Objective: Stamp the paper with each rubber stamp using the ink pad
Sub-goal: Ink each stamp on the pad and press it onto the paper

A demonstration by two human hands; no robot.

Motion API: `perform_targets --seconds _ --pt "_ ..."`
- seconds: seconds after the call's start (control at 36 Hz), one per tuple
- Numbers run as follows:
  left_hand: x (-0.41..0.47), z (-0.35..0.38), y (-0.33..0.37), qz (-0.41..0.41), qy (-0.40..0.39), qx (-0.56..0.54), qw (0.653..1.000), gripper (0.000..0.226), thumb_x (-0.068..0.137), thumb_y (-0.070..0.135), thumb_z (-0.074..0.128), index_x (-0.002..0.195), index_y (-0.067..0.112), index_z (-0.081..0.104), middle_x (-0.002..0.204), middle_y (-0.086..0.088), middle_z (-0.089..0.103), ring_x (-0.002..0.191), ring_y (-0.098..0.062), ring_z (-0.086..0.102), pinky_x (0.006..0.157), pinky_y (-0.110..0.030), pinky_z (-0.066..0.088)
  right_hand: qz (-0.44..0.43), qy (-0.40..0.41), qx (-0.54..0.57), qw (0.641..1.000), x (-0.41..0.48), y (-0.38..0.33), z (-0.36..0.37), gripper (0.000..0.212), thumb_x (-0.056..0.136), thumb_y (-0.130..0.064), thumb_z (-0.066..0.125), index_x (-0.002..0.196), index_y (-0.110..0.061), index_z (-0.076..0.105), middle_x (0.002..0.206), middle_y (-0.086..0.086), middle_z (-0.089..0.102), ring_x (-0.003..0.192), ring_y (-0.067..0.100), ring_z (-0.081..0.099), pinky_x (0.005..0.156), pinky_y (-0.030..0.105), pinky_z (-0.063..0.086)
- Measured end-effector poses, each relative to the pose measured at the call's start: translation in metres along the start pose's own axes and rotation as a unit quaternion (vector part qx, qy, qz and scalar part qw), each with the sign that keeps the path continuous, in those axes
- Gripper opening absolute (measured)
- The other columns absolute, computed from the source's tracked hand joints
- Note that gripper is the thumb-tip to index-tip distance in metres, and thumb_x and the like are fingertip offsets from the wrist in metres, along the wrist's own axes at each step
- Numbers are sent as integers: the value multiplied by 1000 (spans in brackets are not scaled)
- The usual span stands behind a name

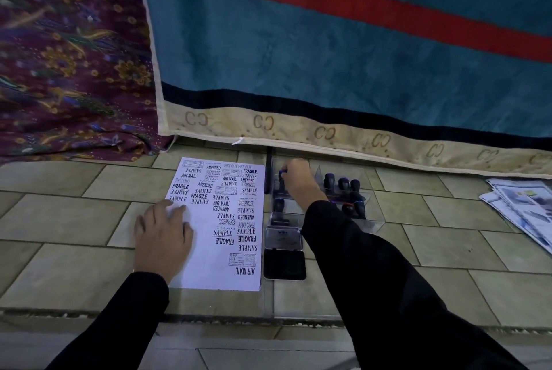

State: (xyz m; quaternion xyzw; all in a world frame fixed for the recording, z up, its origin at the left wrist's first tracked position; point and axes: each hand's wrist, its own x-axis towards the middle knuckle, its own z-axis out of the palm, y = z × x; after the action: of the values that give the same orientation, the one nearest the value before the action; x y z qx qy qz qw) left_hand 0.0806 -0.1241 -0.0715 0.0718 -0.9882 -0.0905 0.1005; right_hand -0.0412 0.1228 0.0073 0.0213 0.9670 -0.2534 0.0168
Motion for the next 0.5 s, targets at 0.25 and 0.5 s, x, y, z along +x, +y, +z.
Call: perform_targets --seconds 0.25,0.5 --pt "1 -5 -1 -29 -12 -44 999 42 88 30 39 121 14 60 114 -15 55 106 -35 50 93 -51 37 -29 9 -25 999 -11 0 -13 27 92 2 44 110 -1 64 110 16 67 100 30 62 75 29 48" --pt "4 -18 6 -37 32 -140 989 36 88 22 61 123 15 58 130 -10 50 121 -34 41 101 -50 31 -55 -23 -70 996 -35 10 5 12 88 -11 56 90 -6 67 96 15 68 89 29 64 73 30 53"
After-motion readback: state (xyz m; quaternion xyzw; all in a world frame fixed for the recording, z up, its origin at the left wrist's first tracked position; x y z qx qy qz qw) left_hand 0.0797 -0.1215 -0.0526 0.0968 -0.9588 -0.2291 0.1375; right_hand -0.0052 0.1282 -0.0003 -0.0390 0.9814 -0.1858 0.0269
